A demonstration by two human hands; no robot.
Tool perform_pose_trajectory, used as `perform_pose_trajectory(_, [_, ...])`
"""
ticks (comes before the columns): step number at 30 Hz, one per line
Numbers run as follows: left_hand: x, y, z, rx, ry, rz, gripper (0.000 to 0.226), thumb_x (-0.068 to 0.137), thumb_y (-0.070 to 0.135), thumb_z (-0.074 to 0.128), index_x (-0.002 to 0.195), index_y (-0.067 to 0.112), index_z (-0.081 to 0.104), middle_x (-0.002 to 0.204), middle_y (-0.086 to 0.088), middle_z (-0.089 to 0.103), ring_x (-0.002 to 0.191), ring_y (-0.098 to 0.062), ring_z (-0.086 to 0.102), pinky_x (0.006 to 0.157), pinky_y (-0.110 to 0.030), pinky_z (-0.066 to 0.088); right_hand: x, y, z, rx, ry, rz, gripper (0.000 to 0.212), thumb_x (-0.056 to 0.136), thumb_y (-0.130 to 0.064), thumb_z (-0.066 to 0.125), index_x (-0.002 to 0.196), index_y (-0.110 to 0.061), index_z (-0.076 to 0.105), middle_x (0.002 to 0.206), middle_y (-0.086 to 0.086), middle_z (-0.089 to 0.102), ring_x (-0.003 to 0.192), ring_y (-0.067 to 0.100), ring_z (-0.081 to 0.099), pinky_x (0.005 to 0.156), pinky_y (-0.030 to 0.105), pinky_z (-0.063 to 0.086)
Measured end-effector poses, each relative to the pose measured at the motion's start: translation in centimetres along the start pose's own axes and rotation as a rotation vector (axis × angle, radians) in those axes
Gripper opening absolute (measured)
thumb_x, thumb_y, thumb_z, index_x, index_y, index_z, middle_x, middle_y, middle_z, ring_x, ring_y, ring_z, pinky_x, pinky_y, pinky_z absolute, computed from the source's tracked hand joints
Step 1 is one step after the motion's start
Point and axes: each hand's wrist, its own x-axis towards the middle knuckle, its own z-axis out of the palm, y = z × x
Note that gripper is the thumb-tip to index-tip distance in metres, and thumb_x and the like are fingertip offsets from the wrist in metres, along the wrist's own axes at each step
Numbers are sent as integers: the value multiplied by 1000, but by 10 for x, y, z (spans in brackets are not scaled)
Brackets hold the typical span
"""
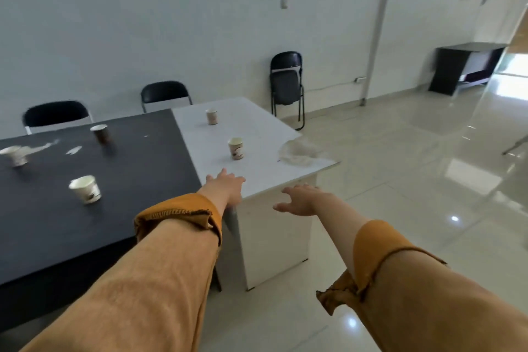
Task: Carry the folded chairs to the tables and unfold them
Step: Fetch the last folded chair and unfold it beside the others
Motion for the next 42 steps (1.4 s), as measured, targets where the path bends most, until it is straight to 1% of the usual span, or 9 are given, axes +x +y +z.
perform_pose_trajectory(4, [58, 58, -40, 36, 64, 71, 57, 100, 25, 38, 152, 21, 15, 160, -5, 9, 148, -26, -2, 115, -54, 9, 24, 75, -40, 15, 81, 52, 72, 93, -60, 37, 151, -21, 19, 158, 9, 16, 147, 29, 6, 116, 49, 10])
perform_pose_trajectory(13, [220, 148, -99, 195, 195, 174, 59, 99, 25, 39, 152, 25, 13, 161, 1, 1, 147, -27, -10, 117, -55, 2, 121, 189, -98, 7, 206, 68, 69, 94, -61, 34, 151, -25, 19, 160, 4, 7, 147, 27, -4, 116, 51, 3])
perform_pose_trajectory(16, [287, 168, -130, 168, 226, 173, 65, 99, 29, 41, 153, 24, 6, 161, 0, -1, 147, -28, -12, 116, -55, 3, 167, 229, -127, -12, 253, 78, 69, 94, -60, 34, 151, -27, 17, 161, 3, 3, 147, 26, -8, 116, 51, 1])
perform_pose_trajectory(20, [379, 184, -185, 76, 207, 149, 71, 99, 34, 42, 153, 21, -2, 161, 0, -6, 146, -28, -15, 116, -55, 0, 229, 287, -176, -61, 237, 116, 70, 94, -61, 32, 152, -29, 12, 161, 2, -5, 146, 26, -14, 116, 51, -1])
perform_pose_trajectory(23, [443, 198, -222, 12, 226, 133, 69, 99, 32, 42, 153, 21, 0, 161, 1, -5, 146, -28, -17, 116, -55, -4, 270, 330, -208, -45, 280, 115, 70, 93, -62, 33, 152, -30, 12, 161, 1, -5, 146, 26, -14, 116, 51, -2])
perform_pose_trajectory(27, [516, 238, -245, 62, 216, 183, 70, 99, 35, 40, 153, 19, -3, 160, 1, -8, 145, -28, -19, 116, -53, -6, 323, 396, -235, -57, 260, 129, 71, 92, -63, 33, 152, -31, 12, 160, 2, -5, 146, 27, -13, 116, 52, -2])
perform_pose_trajectory(31, [600, 283, -260, 54, 234, 209, 69, 100, 31, 39, 153, 17, -2, 160, -2, -7, 144, -29, -22, 116, -53, -10, 391, 467, -265, -70, 261, 134, 72, 92, -64, 33, 152, -31, 11, 160, 3, -5, 146, 27, -12, 116, 52, 0])
perform_pose_trajectory(37, [740, 335, -294, 1, 180, 88, 70, 99, 33, 40, 153, 18, -1, 160, -2, -8, 144, -30, -21, 115, -52, -9, 509, 573, -321, -102, 232, 41, 72, 92, -64, 33, 152, -31, 10, 160, 4, -4, 146, 27, -11, 117, 52, 0])
perform_pose_trajectory(42, [840, 358, -342, -77, 229, 17, 69, 99, 34, 41, 153, 18, 1, 161, 0, -5, 145, -27, -19, 116, -52, -6, 609, 643, -376, -92, 235, -39, 73, 92, -63, 33, 152, -28, 11, 161, 4, -1, 147, 27, -10, 117, 51, 1])
